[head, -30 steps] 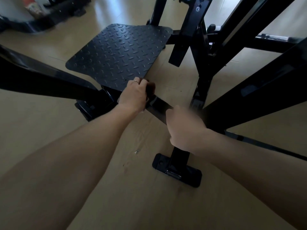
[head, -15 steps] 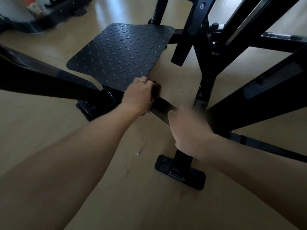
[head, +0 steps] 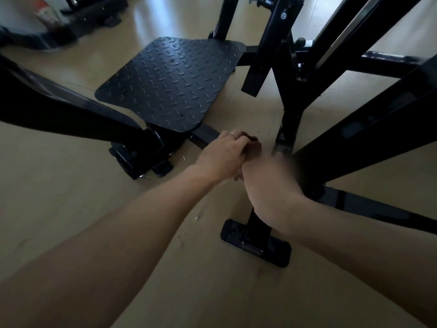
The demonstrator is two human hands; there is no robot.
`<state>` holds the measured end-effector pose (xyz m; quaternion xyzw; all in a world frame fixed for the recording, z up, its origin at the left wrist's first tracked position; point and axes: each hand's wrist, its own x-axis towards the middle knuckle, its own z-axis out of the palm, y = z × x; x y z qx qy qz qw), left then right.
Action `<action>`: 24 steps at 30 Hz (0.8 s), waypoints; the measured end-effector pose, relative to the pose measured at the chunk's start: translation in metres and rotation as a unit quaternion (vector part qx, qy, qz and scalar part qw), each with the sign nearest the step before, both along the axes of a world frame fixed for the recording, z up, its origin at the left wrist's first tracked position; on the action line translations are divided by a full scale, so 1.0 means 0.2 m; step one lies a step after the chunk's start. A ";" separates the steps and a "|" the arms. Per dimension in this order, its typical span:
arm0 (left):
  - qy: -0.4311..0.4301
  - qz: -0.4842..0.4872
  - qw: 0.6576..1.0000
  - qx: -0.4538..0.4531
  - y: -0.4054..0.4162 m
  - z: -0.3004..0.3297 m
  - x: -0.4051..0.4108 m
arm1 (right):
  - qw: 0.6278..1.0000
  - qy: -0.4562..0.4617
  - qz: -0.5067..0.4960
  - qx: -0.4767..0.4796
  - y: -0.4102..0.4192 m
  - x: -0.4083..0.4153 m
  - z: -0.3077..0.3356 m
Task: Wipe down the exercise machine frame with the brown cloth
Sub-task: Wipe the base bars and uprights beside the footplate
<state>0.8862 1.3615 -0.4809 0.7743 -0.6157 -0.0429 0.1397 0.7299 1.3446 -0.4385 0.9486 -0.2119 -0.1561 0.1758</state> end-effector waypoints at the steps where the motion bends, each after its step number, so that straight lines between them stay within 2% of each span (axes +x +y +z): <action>1: -0.016 0.000 1.000 0.002 -0.01 0.00 0.02 | 1.000 0.015 0.005 -0.020 0.01 -0.02 -0.02; 5: -0.094 0.084 0.992 0.028 -0.05 0.03 0.22 | 0.999 0.022 0.025 -0.043 0.01 -0.07 -0.05; 8: -0.082 0.145 0.983 0.072 -0.04 0.07 0.40 | 0.999 0.009 0.022 -0.025 0.00 -0.07 -0.05; 11: -0.072 0.153 0.984 0.055 -0.02 0.06 0.38 | 0.999 0.000 0.031 -0.026 0.00 -0.08 -0.06; 14: -0.066 0.079 0.994 0.018 -0.03 0.03 0.20 | 0.999 -0.006 0.035 -0.023 0.00 -0.08 -0.07; 18: -0.021 -0.058 0.997 0.036 -0.01 0.05 0.02 | 0.999 -0.013 0.028 -0.016 -0.01 -0.07 -0.07; 24: 0.029 -0.085 0.994 0.067 0.02 0.09 0.05 | 0.999 -0.015 0.028 -0.031 0.01 -0.07 -0.08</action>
